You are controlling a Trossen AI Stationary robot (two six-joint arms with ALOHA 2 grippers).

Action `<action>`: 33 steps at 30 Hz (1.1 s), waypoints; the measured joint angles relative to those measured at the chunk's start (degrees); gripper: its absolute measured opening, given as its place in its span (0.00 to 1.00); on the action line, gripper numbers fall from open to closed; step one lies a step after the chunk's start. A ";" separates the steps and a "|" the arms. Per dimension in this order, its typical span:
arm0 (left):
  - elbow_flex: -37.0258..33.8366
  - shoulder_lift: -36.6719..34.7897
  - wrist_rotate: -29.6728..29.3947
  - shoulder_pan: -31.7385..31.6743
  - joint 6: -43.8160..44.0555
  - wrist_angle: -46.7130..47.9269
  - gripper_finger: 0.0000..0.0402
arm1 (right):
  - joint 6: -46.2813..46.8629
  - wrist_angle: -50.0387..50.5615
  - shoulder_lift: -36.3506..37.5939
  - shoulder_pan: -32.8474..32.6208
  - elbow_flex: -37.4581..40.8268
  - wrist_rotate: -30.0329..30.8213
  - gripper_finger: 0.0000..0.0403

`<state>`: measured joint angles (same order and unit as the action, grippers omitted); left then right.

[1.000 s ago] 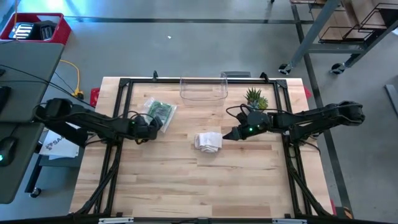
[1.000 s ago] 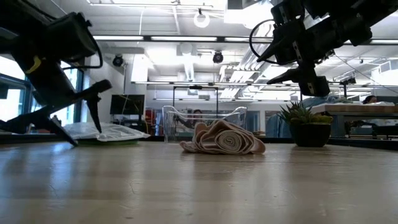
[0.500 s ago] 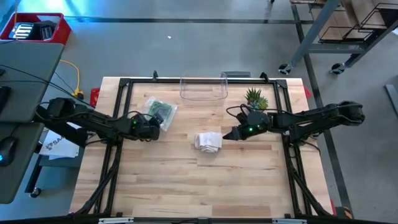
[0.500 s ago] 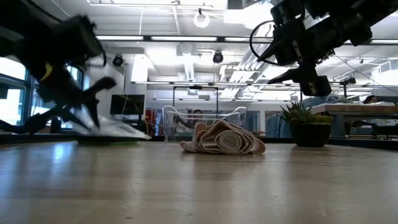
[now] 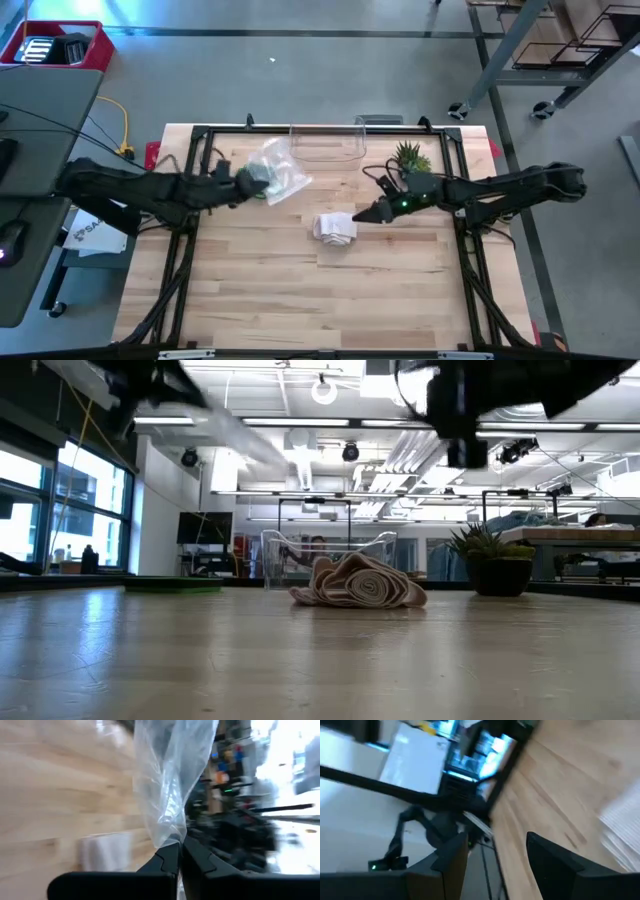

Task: Roll bandage
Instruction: Open the transparent zip bag

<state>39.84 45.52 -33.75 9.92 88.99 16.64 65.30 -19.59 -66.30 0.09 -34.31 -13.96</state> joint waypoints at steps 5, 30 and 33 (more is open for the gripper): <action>5.32 -2.82 -0.82 -0.01 -2.94 -1.57 0.00 | -9.03 -0.41 -0.01 0.66 -6.92 0.54 0.48; 25.83 9.26 21.39 1.46 -2.90 -22.08 0.00 | -127.50 27.89 -10.85 -6.92 -53.47 37.81 0.48; 27.33 10.55 21.60 1.46 -2.05 -19.68 0.00 | -137.52 28.09 -13.69 -8.42 -56.37 40.50 0.48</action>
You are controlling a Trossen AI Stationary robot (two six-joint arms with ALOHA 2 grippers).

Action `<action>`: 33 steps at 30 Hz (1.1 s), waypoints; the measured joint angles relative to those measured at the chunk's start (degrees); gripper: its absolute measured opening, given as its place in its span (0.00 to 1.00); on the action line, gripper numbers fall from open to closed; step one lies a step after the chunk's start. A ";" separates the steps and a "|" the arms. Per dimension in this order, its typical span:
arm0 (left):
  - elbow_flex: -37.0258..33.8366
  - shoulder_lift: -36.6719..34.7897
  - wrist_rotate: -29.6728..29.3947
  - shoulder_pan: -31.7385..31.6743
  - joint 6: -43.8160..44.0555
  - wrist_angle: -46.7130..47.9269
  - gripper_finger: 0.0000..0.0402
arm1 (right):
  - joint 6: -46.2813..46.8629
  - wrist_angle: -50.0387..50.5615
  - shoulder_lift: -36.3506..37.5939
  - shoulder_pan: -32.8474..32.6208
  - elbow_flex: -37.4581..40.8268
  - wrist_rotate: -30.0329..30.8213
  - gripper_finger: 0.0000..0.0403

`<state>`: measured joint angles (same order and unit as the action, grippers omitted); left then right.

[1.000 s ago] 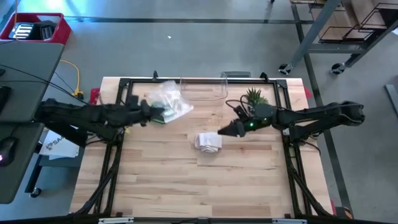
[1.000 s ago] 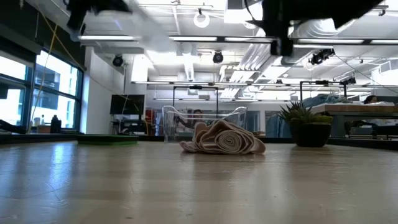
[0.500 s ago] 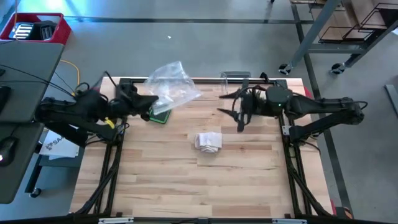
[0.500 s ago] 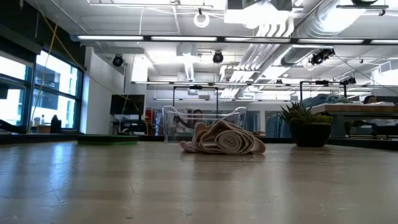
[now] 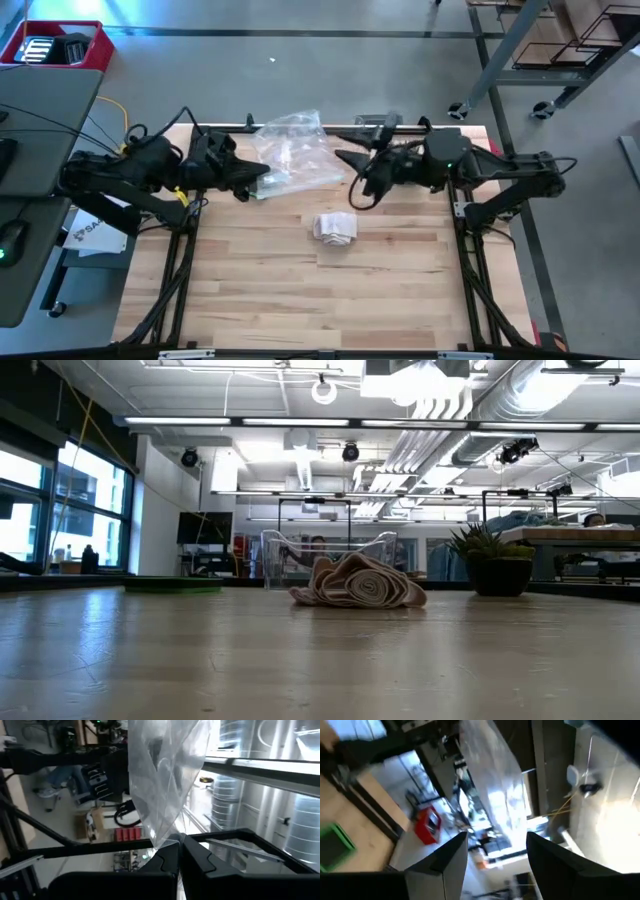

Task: Roll bandage
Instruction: Open the transparent zip bag

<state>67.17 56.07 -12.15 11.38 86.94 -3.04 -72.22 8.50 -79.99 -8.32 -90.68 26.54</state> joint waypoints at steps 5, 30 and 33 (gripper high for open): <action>1.67 0.38 -0.45 0.00 0.14 1.74 0.00 | -6.74 -0.33 -2.14 -2.20 -2.39 1.79 0.48; 1.95 1.28 -1.21 -0.59 6.76 5.29 0.00 | -10.19 -5.15 -4.43 -5.65 -2.27 0.36 0.23; 1.95 1.87 -0.16 -0.43 7.07 5.36 0.00 | -8.77 -5.86 -6.07 -5.48 -2.27 3.01 0.05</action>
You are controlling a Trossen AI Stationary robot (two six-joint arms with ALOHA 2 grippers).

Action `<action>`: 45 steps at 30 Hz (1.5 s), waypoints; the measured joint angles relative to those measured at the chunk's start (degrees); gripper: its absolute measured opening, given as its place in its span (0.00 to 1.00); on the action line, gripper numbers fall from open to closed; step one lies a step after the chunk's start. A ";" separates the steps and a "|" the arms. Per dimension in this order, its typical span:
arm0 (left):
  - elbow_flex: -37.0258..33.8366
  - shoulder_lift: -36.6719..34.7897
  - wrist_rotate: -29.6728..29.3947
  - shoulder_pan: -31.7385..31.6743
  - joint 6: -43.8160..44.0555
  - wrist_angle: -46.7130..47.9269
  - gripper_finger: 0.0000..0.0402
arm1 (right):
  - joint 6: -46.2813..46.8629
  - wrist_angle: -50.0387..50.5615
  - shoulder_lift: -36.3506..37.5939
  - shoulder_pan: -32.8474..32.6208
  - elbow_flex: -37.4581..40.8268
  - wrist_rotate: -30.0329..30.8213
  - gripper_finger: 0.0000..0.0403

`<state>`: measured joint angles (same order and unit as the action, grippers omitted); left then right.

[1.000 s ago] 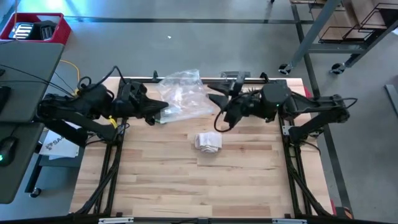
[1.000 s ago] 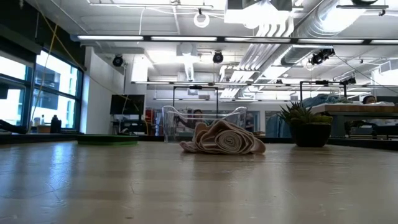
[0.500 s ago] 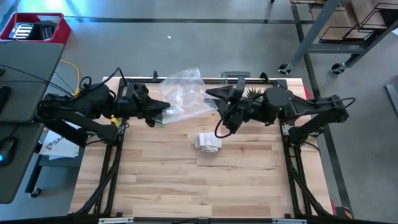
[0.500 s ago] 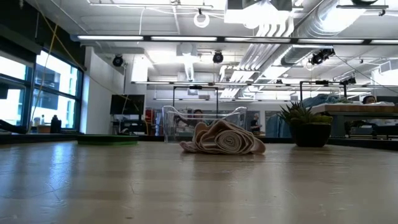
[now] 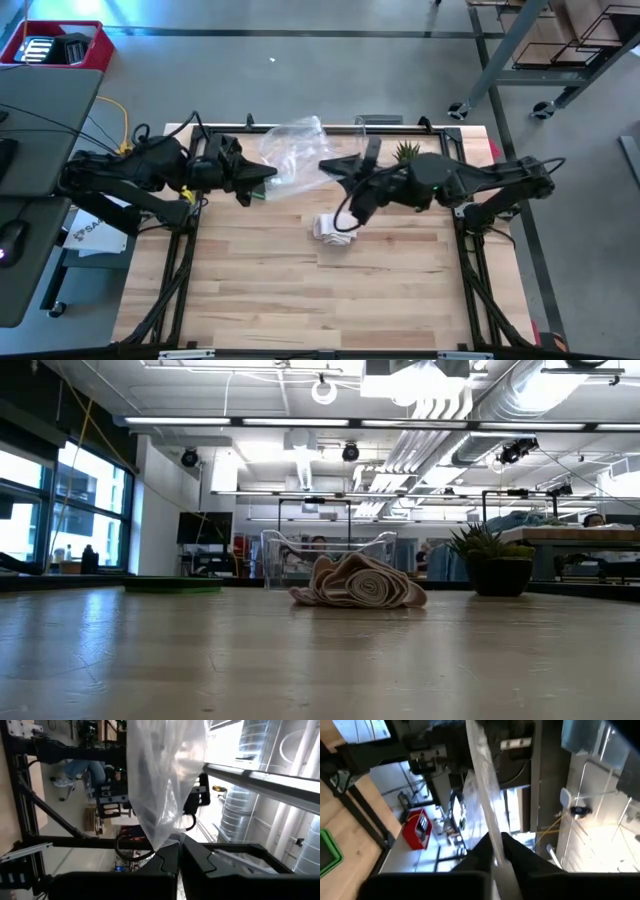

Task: Roll bandage
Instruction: Open the transparent zip bag

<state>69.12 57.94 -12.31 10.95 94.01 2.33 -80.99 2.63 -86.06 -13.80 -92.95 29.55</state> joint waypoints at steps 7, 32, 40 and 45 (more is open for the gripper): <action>0.00 0.34 -0.27 0.41 -6.11 0.04 0.01 | 3.17 -0.17 0.67 -0.13 0.02 4.13 0.01; 0.00 4.45 -9.01 -4.50 -84.56 -1.80 0.52 | 89.94 41.17 14.81 9.56 0.00 -36.34 0.00; 10.22 9.59 -3.16 -2.47 -94.33 13.50 0.69 | 88.48 43.27 13.95 10.35 0.02 -33.81 0.00; 17.26 14.82 -3.15 -0.37 -101.09 22.13 0.73 | 88.03 42.42 13.01 11.67 0.02 -34.50 0.00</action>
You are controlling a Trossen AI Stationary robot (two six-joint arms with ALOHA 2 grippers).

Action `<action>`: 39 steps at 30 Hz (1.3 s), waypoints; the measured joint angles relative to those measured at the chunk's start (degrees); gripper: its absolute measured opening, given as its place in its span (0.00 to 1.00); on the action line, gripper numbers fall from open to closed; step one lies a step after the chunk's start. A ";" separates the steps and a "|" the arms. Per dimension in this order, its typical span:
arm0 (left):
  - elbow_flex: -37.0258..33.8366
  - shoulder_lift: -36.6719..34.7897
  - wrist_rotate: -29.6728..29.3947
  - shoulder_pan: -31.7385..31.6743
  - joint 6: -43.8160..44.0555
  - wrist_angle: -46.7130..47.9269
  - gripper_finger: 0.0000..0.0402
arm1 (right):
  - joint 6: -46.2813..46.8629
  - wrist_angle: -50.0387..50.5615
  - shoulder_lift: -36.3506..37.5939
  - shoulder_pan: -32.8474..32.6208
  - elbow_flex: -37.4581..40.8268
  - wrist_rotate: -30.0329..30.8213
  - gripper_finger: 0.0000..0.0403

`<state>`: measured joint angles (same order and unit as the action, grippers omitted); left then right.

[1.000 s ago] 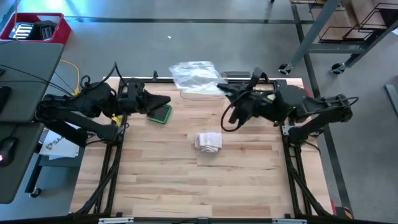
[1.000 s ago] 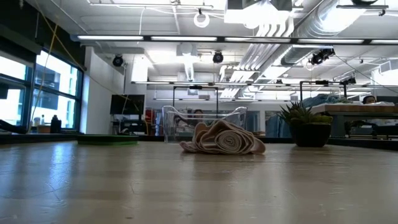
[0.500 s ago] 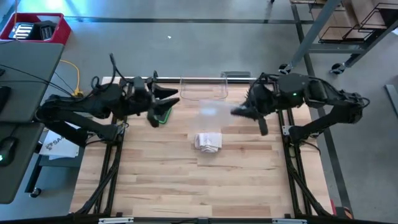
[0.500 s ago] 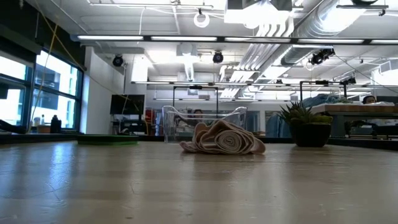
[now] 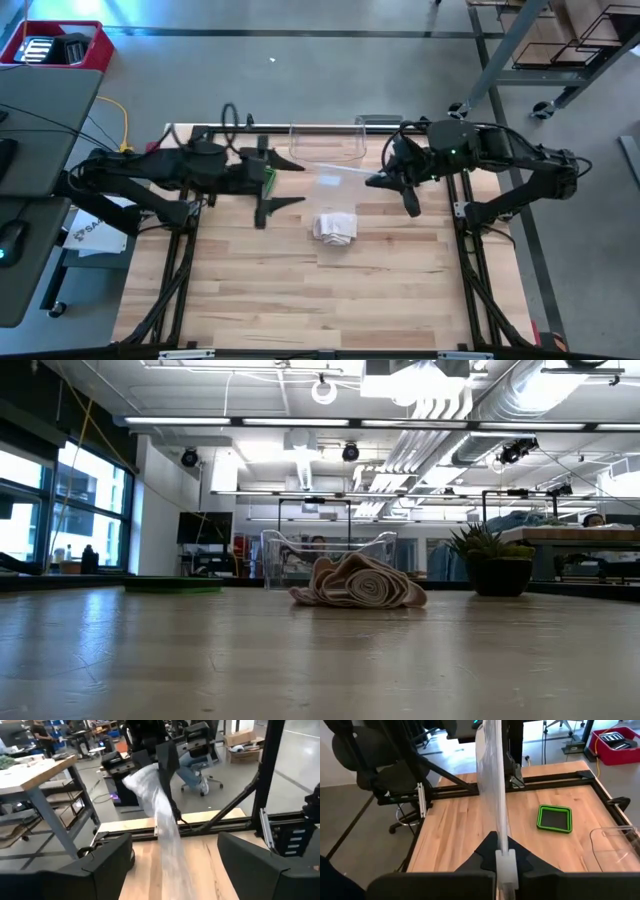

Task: Roll bandage
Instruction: Open the transparent zip bag

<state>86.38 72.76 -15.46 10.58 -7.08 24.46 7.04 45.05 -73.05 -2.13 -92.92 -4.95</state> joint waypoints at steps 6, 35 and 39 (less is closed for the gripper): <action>2.26 2.94 -0.05 -0.52 7.77 -1.21 0.73 | -2.98 -2.01 -1.65 -0.04 0.00 -1.09 0.00; 2.26 5.16 0.11 -3.73 23.31 -1.46 0.03 | 2.30 -8.24 -5.27 -0.26 0.00 -2.60 0.00; 2.24 4.69 -0.07 -4.74 25.85 6.53 0.01 | 5.90 -7.98 -5.27 0.83 0.00 -2.49 0.09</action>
<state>88.62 77.45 -15.53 5.85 18.77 30.99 12.93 37.07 -78.32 -1.30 -92.92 -7.44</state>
